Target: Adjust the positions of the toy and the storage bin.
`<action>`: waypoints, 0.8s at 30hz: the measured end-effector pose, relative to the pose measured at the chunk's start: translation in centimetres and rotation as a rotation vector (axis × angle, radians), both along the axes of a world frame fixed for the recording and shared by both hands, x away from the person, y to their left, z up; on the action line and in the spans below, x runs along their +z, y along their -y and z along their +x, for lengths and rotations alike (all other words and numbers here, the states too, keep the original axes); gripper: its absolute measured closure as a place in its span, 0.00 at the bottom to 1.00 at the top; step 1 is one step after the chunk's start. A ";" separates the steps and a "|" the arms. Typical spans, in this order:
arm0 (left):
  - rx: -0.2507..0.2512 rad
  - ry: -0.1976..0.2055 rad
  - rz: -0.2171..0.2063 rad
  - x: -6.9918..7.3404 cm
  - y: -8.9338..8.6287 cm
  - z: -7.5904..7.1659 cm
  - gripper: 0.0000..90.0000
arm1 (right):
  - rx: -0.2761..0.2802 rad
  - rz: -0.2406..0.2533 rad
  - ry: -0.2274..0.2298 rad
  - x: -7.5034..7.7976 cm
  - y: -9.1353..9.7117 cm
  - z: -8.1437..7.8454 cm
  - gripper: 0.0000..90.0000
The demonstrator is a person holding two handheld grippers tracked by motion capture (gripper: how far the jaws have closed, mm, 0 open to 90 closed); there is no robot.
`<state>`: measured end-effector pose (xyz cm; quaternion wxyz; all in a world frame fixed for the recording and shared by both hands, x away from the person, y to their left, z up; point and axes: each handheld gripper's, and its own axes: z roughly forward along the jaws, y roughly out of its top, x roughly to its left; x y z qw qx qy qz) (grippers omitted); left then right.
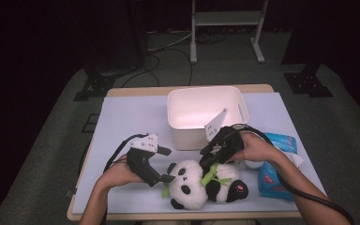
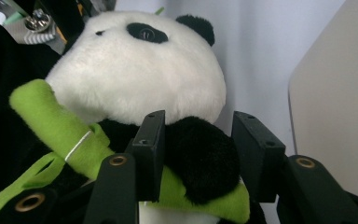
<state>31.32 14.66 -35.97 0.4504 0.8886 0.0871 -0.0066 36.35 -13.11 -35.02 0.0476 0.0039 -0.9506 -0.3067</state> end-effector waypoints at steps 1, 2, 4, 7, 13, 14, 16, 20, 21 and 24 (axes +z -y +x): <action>0.002 0.000 -0.003 0.0 0.0 0.0 0.08 | 0.001 -0.002 -0.001 -0.1 0.0 0.0 0.61; 0.003 0.002 -0.002 0.1 -0.1 0.0 0.08 | -0.002 -0.001 -0.008 -0.2 0.0 -0.1 0.61; 0.006 0.001 -0.004 0.1 -0.2 0.0 0.08 | -0.004 0.005 -0.013 -0.2 0.2 0.0 0.60; 0.005 0.001 -0.003 0.0 -0.2 0.0 0.08 | -0.019 0.007 -0.034 0.2 0.5 0.2 0.58; 0.004 0.002 -0.003 0.0 -0.1 0.0 0.08 | -0.034 -0.015 -0.058 0.0 0.5 0.2 0.61; 0.004 0.000 -0.004 0.0 -0.1 0.0 0.08 | -0.037 -0.014 -0.061 0.0 0.5 0.2 0.62; 0.005 0.000 -0.003 0.0 -0.2 0.0 0.08 | -0.042 -0.016 -0.063 -0.2 0.6 0.1 0.65; 0.007 0.001 -0.003 0.0 -0.2 0.0 0.08 | -0.040 -0.012 -0.060 -0.4 0.7 -0.4 0.75; 0.008 0.001 -0.004 0.1 -0.2 -0.1 0.08 | -0.036 -0.013 -0.058 -0.4 0.7 -0.4 0.77; 0.008 0.004 -0.002 0.1 -0.3 0.0 0.08 | -0.034 -0.020 -0.051 -0.2 0.6 -0.7 0.81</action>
